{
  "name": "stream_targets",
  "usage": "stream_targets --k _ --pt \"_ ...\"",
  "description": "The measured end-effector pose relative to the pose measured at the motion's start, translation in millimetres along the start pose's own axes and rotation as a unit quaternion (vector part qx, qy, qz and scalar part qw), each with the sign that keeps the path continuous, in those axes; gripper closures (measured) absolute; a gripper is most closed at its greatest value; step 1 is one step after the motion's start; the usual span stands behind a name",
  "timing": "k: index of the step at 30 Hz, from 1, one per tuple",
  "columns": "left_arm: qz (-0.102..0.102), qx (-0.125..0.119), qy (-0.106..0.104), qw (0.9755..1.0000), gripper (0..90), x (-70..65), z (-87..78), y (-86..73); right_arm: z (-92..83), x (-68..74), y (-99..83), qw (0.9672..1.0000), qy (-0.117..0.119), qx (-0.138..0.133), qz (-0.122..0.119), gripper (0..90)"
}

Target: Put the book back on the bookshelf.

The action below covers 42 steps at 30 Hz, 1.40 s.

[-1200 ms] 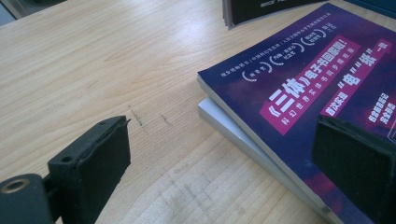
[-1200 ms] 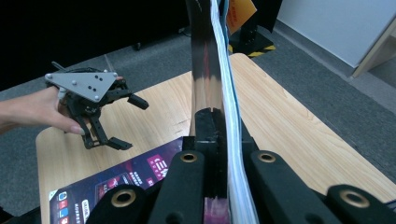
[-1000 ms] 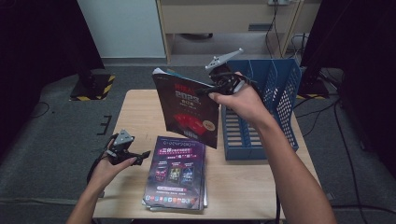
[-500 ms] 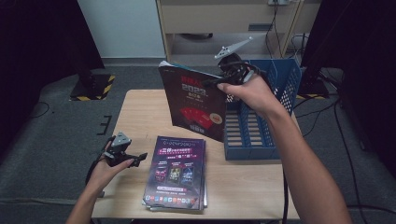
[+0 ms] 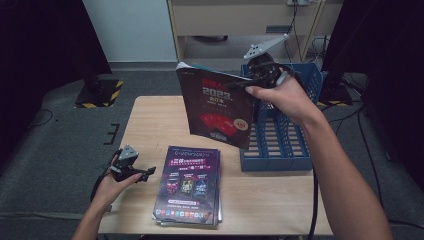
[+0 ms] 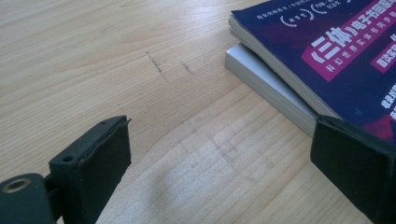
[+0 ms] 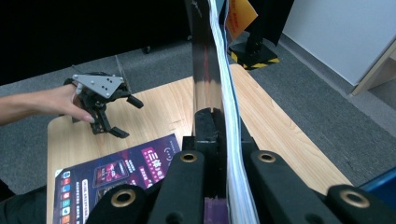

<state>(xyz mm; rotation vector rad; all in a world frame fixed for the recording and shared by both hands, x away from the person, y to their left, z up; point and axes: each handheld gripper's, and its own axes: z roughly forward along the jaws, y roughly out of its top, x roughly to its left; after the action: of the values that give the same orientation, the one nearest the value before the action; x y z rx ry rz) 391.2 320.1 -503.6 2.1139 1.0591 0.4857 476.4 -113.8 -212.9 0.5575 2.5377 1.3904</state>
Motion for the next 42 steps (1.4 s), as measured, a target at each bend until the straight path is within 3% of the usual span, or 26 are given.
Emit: stream_targets --k 7,21,32,42 --pt "0.007 0.005 0.000 1.0000 4.8 -3.0 0.9 -0.7 -14.6 -7.5 -6.1 1.0000 0.002 -0.004 0.002 87.3" --pt "0.010 0.009 0.005 0.9999 4.8 -5.7 0.5 -1.8 -52.9 -18.5 -23.2 0.9997 -0.022 -0.008 0.008 87.2" --pt "0.018 0.012 0.006 0.9998 5.0 -7.5 -0.3 -2.6 -64.9 -23.9 -35.2 0.9996 -0.019 -0.014 0.014 87.3" --pt "0.014 0.013 0.010 0.9998 4.6 -5.4 0.7 -2.2 -88.9 -28.9 -50.5 0.9988 -0.037 -0.021 0.025 87.2"
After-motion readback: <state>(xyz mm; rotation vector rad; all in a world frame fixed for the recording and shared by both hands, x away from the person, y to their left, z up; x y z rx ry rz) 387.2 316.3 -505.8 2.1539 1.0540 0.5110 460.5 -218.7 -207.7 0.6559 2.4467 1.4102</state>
